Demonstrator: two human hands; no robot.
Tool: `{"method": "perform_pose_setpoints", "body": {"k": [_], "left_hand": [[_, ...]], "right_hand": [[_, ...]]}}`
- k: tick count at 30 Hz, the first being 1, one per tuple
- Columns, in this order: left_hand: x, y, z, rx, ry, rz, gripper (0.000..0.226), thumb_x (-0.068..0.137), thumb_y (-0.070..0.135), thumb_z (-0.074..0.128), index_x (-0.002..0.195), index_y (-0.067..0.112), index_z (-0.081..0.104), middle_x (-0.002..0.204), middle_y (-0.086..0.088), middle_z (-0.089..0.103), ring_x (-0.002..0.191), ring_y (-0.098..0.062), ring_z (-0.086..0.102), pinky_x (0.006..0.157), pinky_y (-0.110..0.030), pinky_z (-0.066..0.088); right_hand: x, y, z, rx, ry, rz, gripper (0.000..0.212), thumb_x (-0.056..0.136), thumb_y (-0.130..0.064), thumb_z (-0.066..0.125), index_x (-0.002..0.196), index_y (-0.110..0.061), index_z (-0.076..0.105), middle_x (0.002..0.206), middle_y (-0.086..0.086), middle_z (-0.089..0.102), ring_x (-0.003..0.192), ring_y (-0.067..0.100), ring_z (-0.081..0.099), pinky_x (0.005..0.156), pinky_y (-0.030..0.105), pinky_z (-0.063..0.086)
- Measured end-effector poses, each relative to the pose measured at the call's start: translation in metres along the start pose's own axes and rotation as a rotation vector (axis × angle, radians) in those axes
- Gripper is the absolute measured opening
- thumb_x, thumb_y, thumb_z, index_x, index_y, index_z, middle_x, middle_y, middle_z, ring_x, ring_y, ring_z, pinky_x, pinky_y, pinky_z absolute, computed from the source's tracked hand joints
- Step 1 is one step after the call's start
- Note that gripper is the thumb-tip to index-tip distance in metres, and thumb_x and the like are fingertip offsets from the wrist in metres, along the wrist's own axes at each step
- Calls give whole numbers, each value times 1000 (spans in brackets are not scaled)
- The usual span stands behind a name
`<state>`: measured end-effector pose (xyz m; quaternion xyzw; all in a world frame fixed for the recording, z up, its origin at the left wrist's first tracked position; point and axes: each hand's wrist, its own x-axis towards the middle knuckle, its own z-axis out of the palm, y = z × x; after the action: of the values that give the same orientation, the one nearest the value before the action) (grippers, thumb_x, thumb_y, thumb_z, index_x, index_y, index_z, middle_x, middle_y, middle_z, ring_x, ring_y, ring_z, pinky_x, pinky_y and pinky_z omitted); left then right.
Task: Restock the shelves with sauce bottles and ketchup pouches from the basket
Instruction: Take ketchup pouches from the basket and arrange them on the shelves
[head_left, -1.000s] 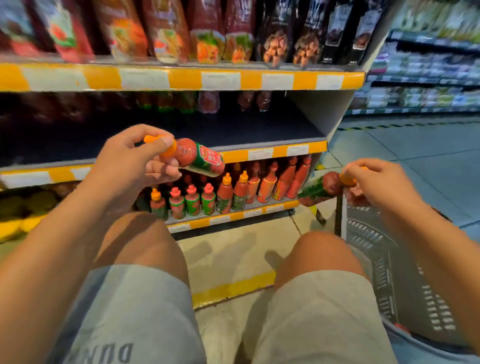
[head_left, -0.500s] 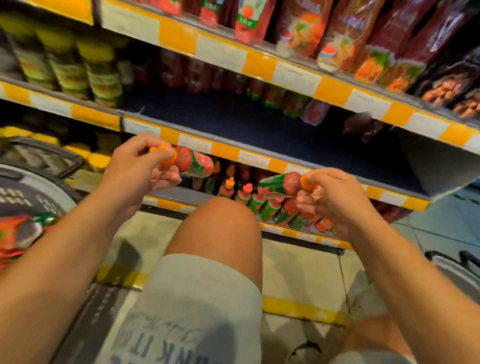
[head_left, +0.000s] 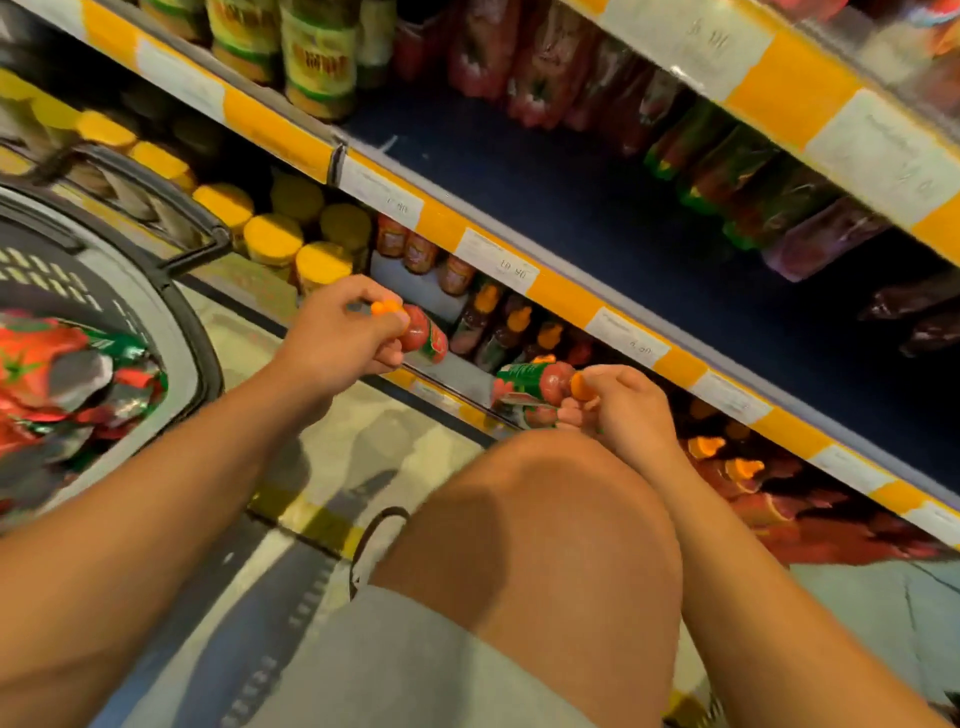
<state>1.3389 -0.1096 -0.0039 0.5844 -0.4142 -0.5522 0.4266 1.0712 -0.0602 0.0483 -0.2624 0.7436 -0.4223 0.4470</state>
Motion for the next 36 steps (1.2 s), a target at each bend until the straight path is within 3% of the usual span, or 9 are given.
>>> {"method": "perform_pose_setpoints", "body": {"k": [3,5,9,15,24,32,36], "left_hand": [[22,-19,15,75,-24,30,10,95,12,70,105,12,67,77,-21,70,64,-23,68,66,-42,63],[36,-30,24,122,-39,49,10,95,13,70,104,14,68,74,-17,71,62,-22,68,69,-46,63],[61,-49,41,192,-79,77,10,95,15,71,104,15,68,74,-10,71,59,-17,68,65,-42,64],[88,-65,65,304,-144,87,6,95,20,71,101,20,69,72,-2,69,66,-19,71,65,-37,59],[110,-83,91,436,-181,108,4,93,26,71,90,26,68,71,9,65,67,-11,61,65,-32,50],[122,-75,93,629,-219,185,17,98,35,66,97,18,68,81,3,66,76,-16,63,68,-35,50],[120,-74,100,637,-228,190,18,98,35,66,92,18,66,82,1,66,77,-19,64,73,-42,55]], "right_hand": [[24,10,13,-44,-30,16,5,95,-1,58,92,-4,61,70,21,58,68,30,55,61,39,50],[39,17,23,-84,-51,7,4,97,-3,59,100,-2,61,72,22,59,66,30,57,62,39,51],[59,28,40,-146,-84,-33,13,100,-7,60,111,-1,60,72,18,62,62,26,59,64,40,54],[86,42,57,-258,-117,-48,10,101,-12,61,110,-10,62,80,14,68,67,24,65,73,49,61],[107,49,64,-283,-183,-26,10,103,-11,59,112,-12,63,77,10,68,70,22,65,76,44,59],[124,59,76,-431,-164,-71,19,103,-20,58,119,-12,64,84,11,73,73,21,73,76,49,65],[124,55,79,-459,-191,-63,12,105,-15,53,109,-16,65,97,15,72,79,21,70,76,48,65]]}}
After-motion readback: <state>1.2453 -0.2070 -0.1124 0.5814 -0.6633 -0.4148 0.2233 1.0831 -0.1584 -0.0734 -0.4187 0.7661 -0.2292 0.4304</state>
